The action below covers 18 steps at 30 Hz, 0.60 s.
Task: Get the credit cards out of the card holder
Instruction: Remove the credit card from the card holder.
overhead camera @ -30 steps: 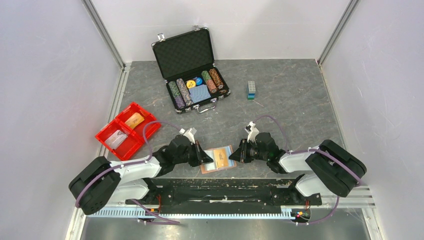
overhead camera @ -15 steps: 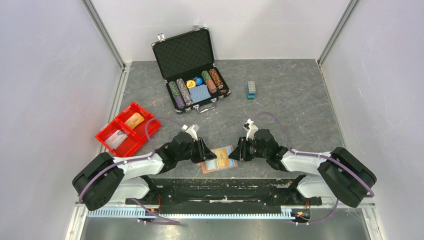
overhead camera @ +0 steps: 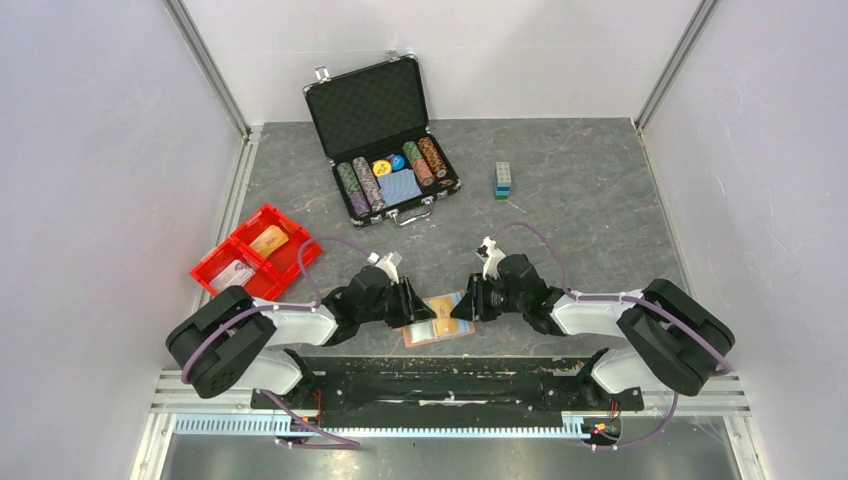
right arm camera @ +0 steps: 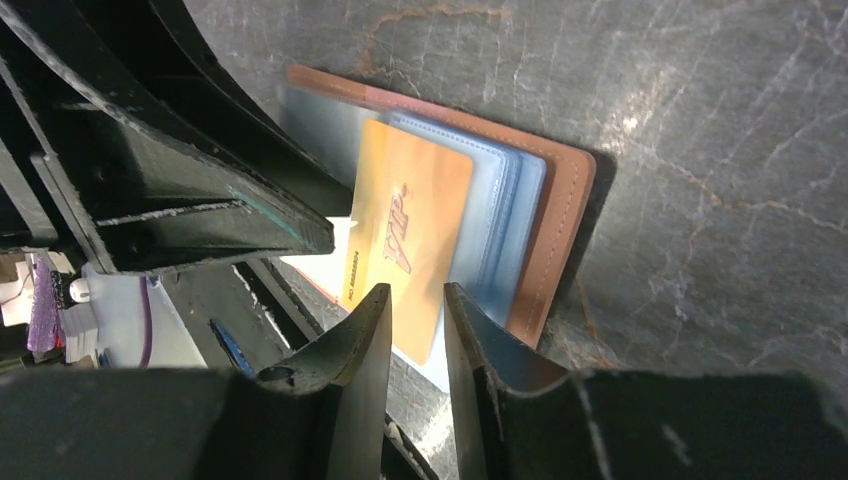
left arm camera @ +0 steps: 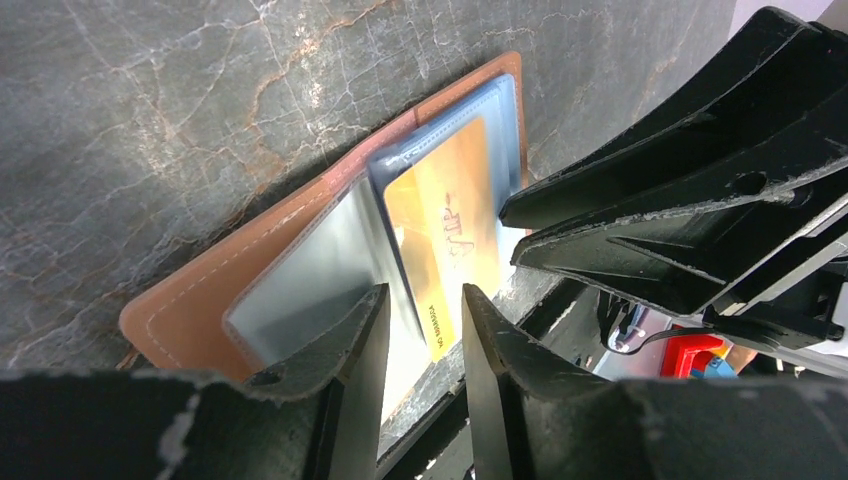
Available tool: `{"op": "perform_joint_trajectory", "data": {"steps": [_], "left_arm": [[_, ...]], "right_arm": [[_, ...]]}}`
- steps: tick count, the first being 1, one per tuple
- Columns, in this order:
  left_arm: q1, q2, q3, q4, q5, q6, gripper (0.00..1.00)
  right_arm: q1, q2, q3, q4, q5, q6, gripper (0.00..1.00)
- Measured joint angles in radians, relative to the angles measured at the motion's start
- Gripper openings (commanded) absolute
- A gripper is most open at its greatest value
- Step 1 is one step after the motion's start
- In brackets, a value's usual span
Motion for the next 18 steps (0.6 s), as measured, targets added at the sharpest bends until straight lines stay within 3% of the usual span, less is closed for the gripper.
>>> {"op": "perform_joint_trajectory", "data": {"steps": [18], "left_arm": [[0.0, 0.062, -0.062, 0.203, 0.029, -0.022, 0.39]], "right_arm": [[0.0, 0.051, -0.065, 0.185, -0.014, 0.054, 0.24]]}}
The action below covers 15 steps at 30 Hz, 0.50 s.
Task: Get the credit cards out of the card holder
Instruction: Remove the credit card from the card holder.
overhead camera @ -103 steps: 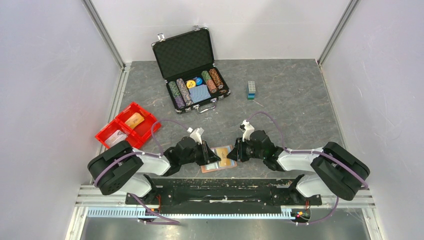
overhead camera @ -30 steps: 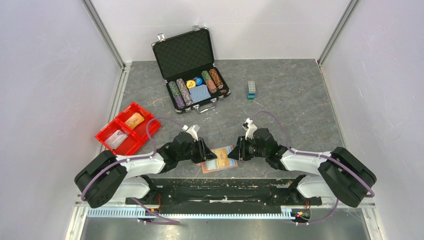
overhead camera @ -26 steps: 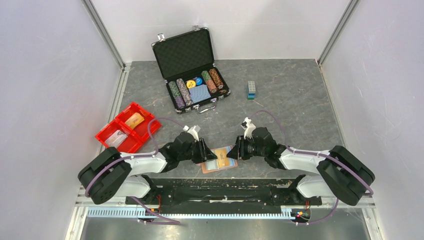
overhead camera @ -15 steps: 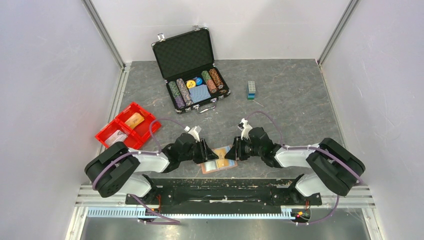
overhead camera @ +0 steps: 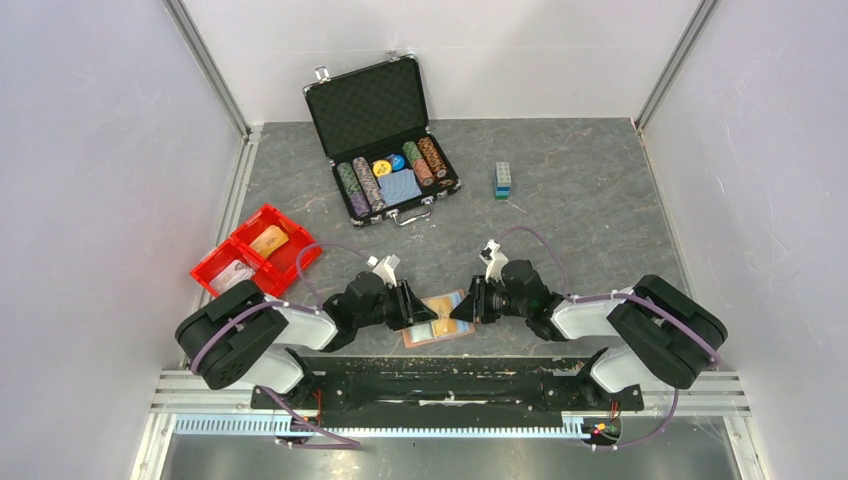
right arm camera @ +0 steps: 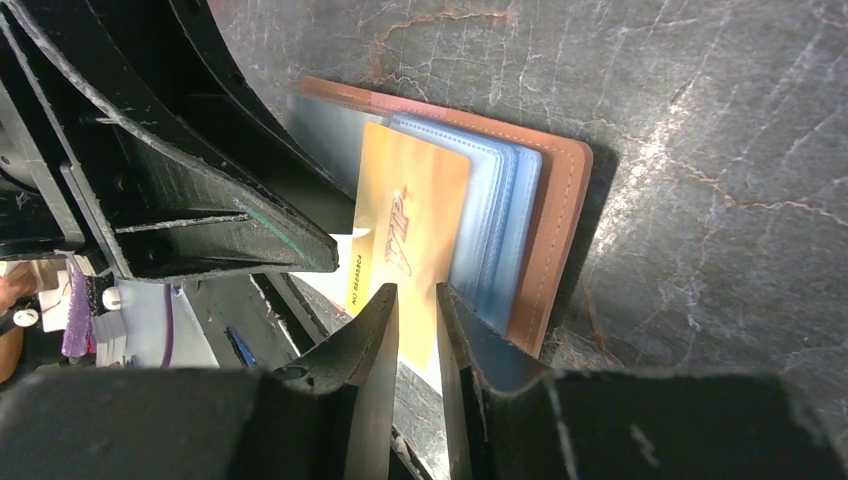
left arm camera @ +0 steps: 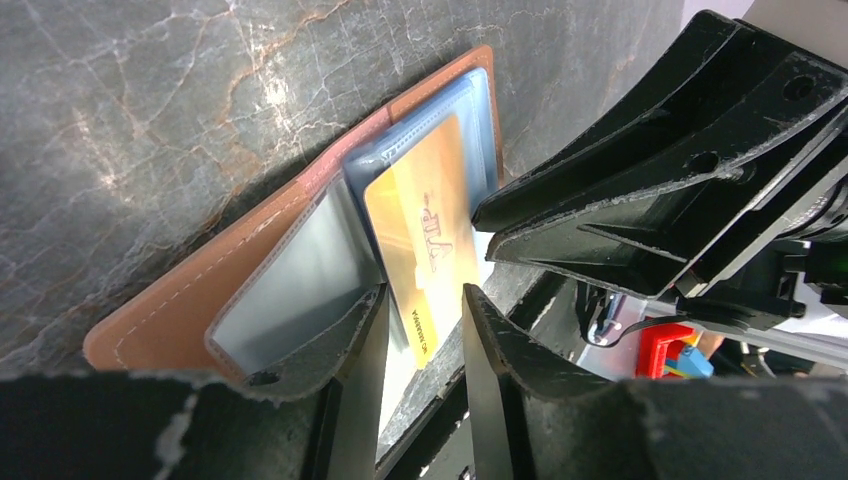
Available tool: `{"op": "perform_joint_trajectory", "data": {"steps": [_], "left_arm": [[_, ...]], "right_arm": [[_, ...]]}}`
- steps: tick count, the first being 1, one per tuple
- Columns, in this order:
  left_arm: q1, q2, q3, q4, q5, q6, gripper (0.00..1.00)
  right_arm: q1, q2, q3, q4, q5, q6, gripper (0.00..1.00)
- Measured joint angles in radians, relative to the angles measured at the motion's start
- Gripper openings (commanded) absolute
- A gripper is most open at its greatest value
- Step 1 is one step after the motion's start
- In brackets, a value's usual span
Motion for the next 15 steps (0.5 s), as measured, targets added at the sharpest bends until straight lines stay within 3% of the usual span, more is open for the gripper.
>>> {"op": "perform_joint_trajectory", "data": {"steps": [8, 15], "left_arm": [[0.0, 0.09, -0.035, 0.19, 0.021, -0.066, 0.34], [0.002, 0.177, -0.056, 0.328, 0.028, -0.119, 0.08]], "right_arm": [[0.0, 0.006, -0.021, 0.044, 0.0, 0.022, 0.2], [-0.001, 0.006, -0.037, 0.068, 0.0, 0.026, 0.19]]}}
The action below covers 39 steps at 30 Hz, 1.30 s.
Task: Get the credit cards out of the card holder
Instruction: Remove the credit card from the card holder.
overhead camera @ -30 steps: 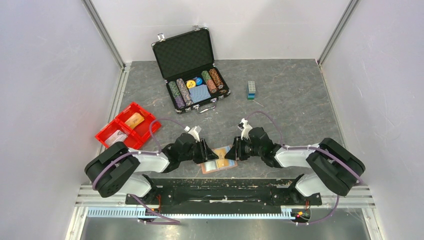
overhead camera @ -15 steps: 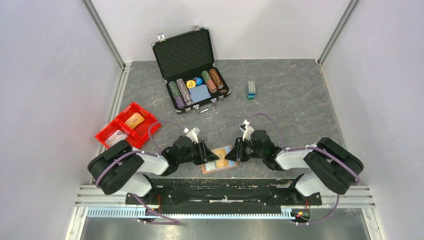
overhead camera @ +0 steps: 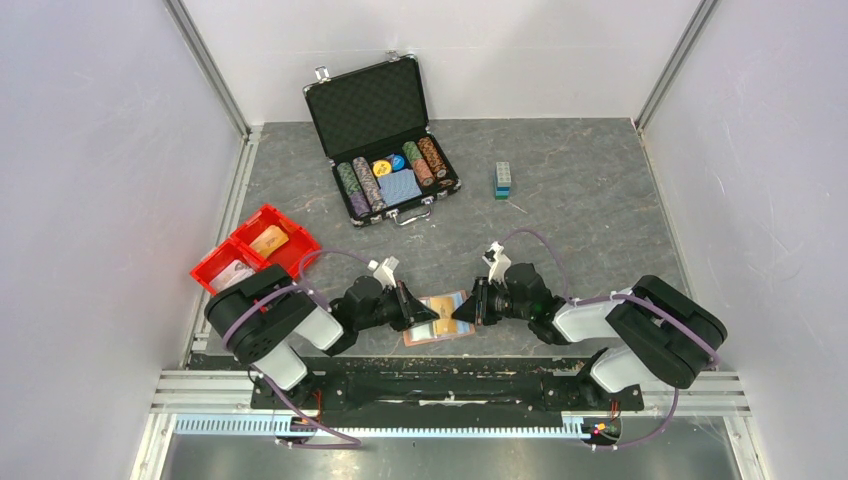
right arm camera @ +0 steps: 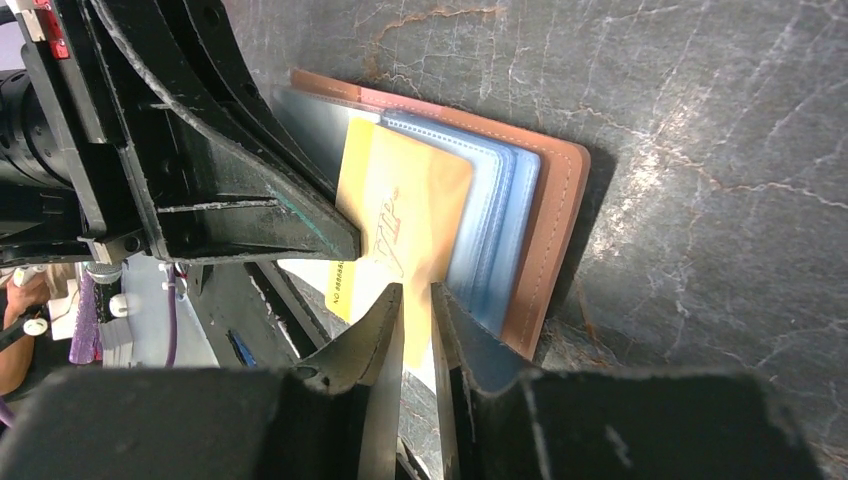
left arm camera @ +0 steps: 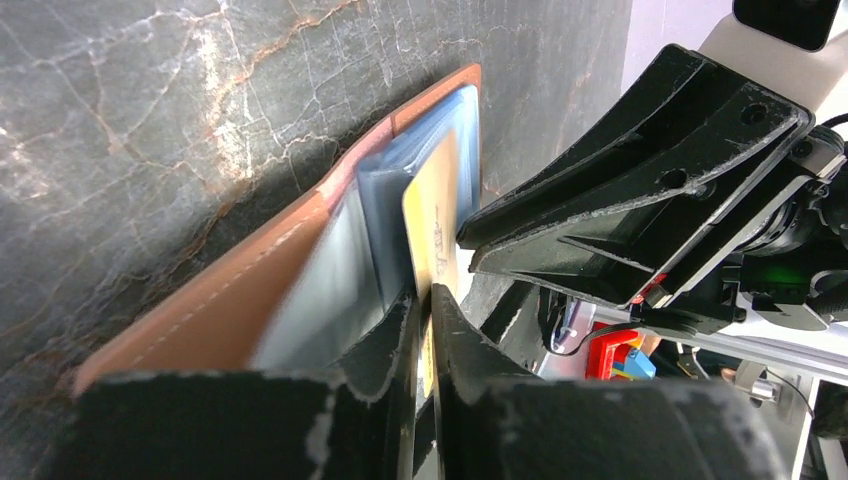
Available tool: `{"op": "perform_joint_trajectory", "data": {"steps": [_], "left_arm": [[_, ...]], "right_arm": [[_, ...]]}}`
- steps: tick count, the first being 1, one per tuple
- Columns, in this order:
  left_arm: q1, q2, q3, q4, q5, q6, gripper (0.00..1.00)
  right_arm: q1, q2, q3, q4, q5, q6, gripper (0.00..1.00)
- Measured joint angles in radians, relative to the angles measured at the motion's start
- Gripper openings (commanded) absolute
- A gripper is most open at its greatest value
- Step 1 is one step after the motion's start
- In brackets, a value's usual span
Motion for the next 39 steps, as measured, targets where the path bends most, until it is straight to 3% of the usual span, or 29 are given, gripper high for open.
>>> {"op": "perform_joint_trajectory", "data": {"steps": [2, 10, 21, 25, 31, 39], "left_arm": [[0.002, 0.012, -0.001, 0.016, 0.001, -0.013, 0.02], [0.002, -0.035, -0.019, 0.01, -0.012, -0.026, 0.02], [0.002, -0.412, -0.018, -0.443, -0.162, -0.023, 0.02], [0.003, -0.574, -0.008, -0.608, -0.224, -0.008, 0.02], [0.002, -0.763, 0.059, -0.825, -0.24, 0.068, 0.02], [0.002, -0.844, 0.131, -0.929, -0.068, 0.165, 0.02]], "right_arm": [[0.0, 0.0, -0.002, 0.003, 0.001, 0.002, 0.19], [-0.001, 0.0, -0.003, 0.004, 0.006, 0.003, 0.19], [-0.01, -0.006, -0.001, -0.015, 0.006, -0.002, 0.2], [-0.013, -0.027, 0.019, -0.067, -0.009, -0.052, 0.25], [-0.017, -0.154, 0.098, -0.298, -0.034, -0.243, 0.34], [-0.042, -0.339, 0.234, -0.492, -0.168, -0.463, 0.5]]}}
